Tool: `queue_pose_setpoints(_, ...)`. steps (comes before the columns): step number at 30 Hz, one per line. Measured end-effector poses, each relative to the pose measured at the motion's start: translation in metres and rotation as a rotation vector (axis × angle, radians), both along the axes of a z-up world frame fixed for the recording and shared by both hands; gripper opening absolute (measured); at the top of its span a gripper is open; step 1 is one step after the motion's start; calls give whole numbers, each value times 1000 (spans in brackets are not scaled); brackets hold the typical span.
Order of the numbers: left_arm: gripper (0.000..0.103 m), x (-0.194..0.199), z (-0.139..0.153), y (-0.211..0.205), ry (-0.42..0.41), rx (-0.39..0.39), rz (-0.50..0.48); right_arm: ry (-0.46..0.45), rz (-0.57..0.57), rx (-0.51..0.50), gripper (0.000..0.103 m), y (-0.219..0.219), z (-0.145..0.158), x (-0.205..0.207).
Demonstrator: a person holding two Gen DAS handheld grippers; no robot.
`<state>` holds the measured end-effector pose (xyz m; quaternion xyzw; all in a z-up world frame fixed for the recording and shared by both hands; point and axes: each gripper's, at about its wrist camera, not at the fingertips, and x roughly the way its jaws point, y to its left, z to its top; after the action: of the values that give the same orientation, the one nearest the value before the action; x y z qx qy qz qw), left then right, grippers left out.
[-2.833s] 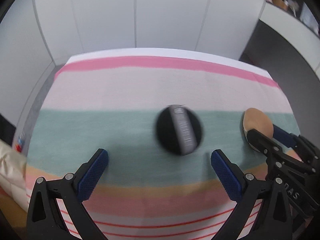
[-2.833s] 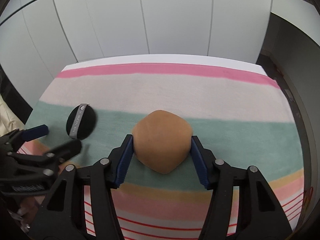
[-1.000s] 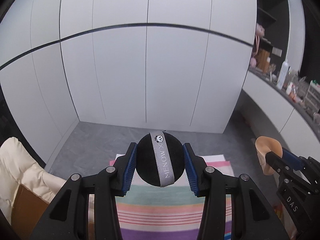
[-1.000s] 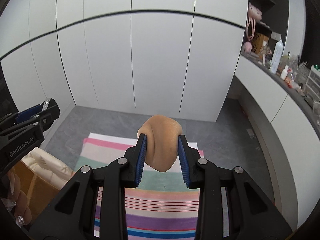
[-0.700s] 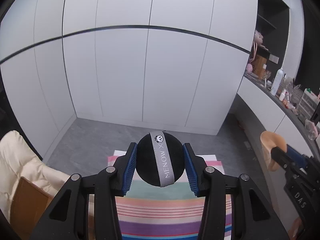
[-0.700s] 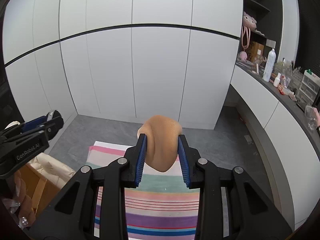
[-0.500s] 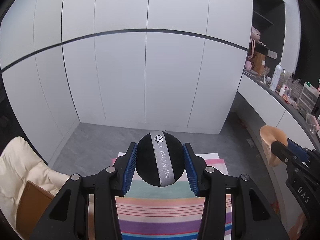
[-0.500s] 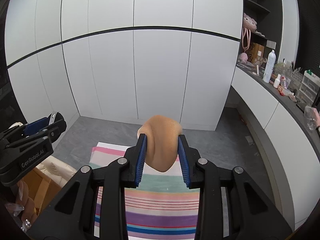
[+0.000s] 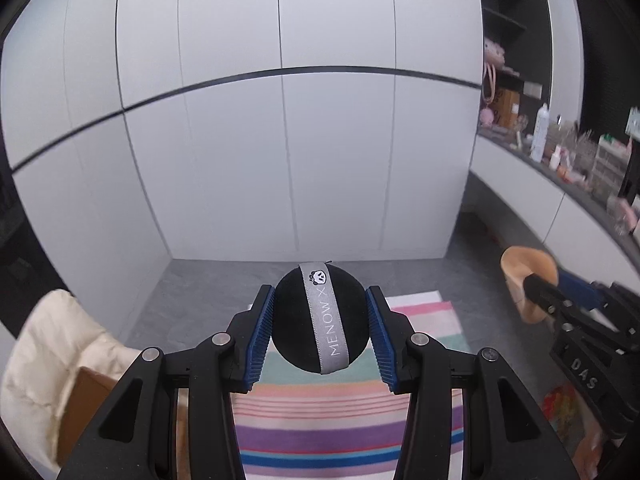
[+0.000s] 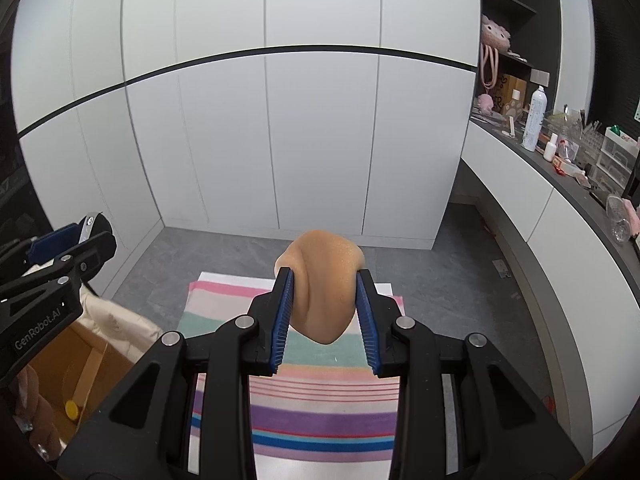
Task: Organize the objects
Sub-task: 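Lift the tan sponge with the right tool while the left tool lifts the black puff, then carry the tan sponge and black puff over the cardboard box with both tools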
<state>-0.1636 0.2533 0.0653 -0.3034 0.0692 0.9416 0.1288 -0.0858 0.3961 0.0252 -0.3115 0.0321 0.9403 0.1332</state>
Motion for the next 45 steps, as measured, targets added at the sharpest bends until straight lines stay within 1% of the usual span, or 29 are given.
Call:
queue_pose_setpoints(3,47,20,-1,2,4,-20,-4,3,24,-13,32,-5,-1,16)
queue_pose_setpoints(9,47,61,3,-7,21,-2,-35,12,42,-25,32,-15,-3,52)
queue_pose_setpoints(14,47,85,-2,-19,-32,35,-69,20,48,-35,32,-23,-7,86)
queue_pose_setpoints(18,47,110,-6,-30,-6,17,-67,20,49,-18,32,-33,-11,112)
queue_pose_setpoints(20,47,121,-8,-38,-1,30,-64,20,58,-12,32,-41,-15,126)
queue_pose_setpoints(22,47,133,-13,-48,0,40,-51,16,60,-9,32,-49,-21,141)
queue_pose_setpoints(25,47,149,-23,-57,3,27,-34,5,56,-35,32,-52,-30,157)
queue_pose_setpoints(29,47,172,-40,-71,-38,35,-39,-26,40,-71,32,-52,-48,181)
queue_pose_setpoints(30,47,180,-43,-74,-31,28,-37,-39,41,-84,32,-52,-54,187)
queue_pose_setpoints(32,47,192,-50,-77,-2,-12,-24,-57,37,-95,32,-50,-62,196)
queue_pose_setpoints(33,47,199,-56,-79,-6,-24,-20,-67,34,-100,32,-49,-67,201)
queue_pose_setpoints(36,47,206,-71,-84,-60,-16,-28,-101,11,-131,32,-43,-83,216)
queue_pose_setpoints(40,47,209,-82,-90,-66,-34,-10,-133,8,-145,32,-38,-95,218)
queue_pose_setpoints(45,47,209,-82,-92,-71,-33,-4,-133,0,-139,32,-37,-96,221)
